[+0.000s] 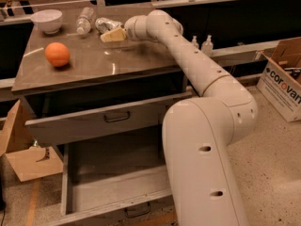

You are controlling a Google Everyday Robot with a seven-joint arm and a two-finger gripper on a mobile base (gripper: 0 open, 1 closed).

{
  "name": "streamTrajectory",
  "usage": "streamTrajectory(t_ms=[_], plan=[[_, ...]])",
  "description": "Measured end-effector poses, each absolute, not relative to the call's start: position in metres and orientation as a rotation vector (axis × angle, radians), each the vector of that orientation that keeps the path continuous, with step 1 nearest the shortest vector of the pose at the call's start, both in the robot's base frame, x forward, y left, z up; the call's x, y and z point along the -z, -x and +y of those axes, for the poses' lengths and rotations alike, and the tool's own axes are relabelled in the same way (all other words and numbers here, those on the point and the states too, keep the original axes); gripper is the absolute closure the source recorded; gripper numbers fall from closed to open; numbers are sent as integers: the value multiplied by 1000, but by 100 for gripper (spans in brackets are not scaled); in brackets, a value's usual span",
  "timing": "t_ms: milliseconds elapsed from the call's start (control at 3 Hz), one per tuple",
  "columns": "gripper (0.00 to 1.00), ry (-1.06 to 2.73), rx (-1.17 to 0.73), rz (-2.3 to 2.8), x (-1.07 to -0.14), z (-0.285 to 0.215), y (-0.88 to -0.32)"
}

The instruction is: Place 7up can into middle drawer

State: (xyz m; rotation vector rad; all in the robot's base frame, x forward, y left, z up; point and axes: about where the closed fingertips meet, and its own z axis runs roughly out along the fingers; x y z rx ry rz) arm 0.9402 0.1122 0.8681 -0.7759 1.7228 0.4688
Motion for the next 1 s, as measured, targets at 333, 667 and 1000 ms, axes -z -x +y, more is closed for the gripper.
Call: streamTrajectory(t_ms=[333, 667, 1000], plan=[[18, 768, -500, 1710, -866, 122, -948], [42, 777, -533, 1692, -865, 132, -951], [64, 784, -547, 1685, -864, 134, -953]])
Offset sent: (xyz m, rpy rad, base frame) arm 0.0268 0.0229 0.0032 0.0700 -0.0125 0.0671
